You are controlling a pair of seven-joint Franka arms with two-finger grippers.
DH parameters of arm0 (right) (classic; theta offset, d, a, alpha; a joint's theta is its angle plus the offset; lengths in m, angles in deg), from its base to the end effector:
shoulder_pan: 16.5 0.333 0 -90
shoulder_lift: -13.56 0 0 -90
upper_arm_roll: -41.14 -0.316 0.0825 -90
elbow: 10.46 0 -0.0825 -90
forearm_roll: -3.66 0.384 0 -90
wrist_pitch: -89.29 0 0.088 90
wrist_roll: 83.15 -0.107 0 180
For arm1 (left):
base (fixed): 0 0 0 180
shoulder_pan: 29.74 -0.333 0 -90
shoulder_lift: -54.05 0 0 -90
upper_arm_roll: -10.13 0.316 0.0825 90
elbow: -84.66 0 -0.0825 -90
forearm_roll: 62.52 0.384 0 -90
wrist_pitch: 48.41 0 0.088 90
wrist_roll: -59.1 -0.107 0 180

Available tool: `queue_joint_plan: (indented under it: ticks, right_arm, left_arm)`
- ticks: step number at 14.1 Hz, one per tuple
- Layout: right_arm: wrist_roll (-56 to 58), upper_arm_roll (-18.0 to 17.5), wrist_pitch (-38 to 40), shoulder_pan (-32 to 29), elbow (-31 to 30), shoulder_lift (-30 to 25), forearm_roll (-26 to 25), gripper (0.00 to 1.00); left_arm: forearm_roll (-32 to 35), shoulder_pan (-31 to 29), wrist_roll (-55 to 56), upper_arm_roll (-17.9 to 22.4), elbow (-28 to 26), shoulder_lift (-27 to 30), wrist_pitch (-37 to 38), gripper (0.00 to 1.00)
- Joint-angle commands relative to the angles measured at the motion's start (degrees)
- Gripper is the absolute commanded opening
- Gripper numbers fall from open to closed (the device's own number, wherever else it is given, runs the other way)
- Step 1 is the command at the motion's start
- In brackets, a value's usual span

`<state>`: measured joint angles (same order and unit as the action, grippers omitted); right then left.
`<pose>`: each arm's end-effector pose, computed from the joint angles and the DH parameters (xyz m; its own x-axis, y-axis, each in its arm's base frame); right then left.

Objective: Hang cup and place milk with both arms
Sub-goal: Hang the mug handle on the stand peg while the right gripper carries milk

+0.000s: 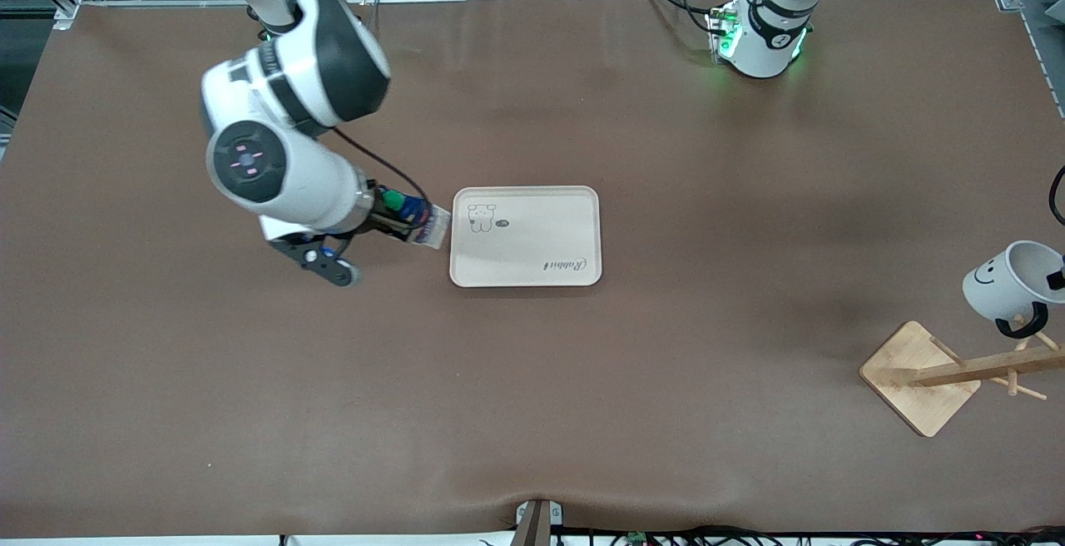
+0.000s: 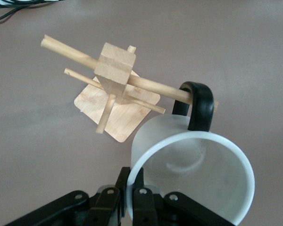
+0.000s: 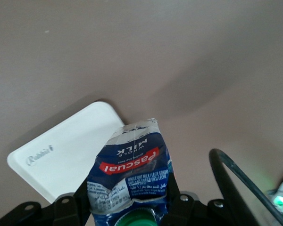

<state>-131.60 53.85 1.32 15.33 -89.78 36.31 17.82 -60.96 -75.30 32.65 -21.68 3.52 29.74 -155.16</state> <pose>0.5969 0.2598 0.4738 0.8272 -0.4916 -0.2721 -0.4921 -0.8676 0.0714 0.6422 0.2247 0.4944 0.9737 -0.1652 0.1567 -0.1869 -0.9730 0.1353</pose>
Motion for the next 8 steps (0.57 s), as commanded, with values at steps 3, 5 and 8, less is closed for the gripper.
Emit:
queue_joint_plan:
  ticks: [3,5,8]
  right_arm:
    - [14.57,-0.75,5.53,-12.03,-2.06,-5.33,-1.41,0.03]
    - [21.69,-0.75,5.17,-15.82,-2.95,-6.13,-2.82,0.04]
    - [28.2,-0.84,3.42,-19.07,-6.71,-8.06,-8.94,0.03]
  left_arm:
    - [-1.12,-0.4,-1.86,-0.45,2.04,-1.79,-1.26,0.0]
    - [-1.12,-0.32,-1.25,-0.53,1.95,-1.88,-1.36,0.45]
    - [-0.25,0.3,1.47,-0.8,1.86,-0.83,-1.27,1.0]
